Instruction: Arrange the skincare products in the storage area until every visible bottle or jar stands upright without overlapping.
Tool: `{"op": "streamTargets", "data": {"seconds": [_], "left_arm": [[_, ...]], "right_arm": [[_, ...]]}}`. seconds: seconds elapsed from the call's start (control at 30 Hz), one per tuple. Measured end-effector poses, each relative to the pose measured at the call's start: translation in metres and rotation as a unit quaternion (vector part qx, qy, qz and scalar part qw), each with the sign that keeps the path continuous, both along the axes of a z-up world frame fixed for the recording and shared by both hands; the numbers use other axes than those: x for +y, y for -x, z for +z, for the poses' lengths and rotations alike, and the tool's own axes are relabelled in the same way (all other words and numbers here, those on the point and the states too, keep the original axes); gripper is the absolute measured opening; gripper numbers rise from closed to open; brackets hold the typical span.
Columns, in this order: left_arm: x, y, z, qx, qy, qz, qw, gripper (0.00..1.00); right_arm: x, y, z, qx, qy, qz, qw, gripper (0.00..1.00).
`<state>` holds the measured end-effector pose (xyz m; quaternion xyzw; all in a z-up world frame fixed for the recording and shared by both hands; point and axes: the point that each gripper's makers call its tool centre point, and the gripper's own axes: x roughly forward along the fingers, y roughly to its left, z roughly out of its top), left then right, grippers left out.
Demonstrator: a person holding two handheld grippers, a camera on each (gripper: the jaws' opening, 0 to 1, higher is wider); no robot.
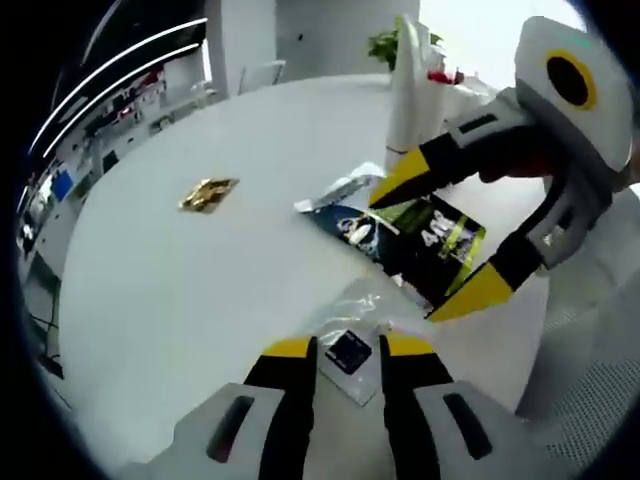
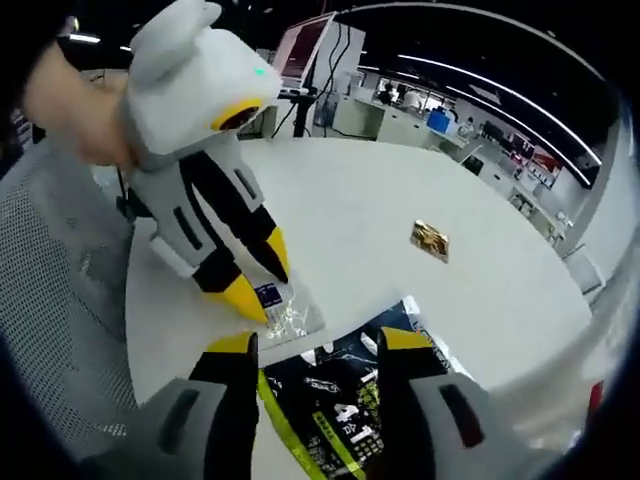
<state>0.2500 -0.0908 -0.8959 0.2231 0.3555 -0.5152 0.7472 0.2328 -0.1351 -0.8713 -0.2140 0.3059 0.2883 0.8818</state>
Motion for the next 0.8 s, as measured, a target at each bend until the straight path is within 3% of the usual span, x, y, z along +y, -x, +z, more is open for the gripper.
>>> {"op": "streamTargets", "data": {"seconds": [0.57, 0.8], "left_arm": [[0.000, -0.001, 0.002, 0.001, -0.010, 0.003, 0.9999, 0.26], [0.003, 0.002, 0.008, -0.002, -0.013, 0.005, 0.9999, 0.29]], "right_arm": [[-0.011, 0.039, -0.011, 0.051, -0.028, -0.029, 0.9979, 0.63], [-0.015, 0.048, -0.004, 0.052, -0.033, -0.043, 0.9971, 0.67]]}}
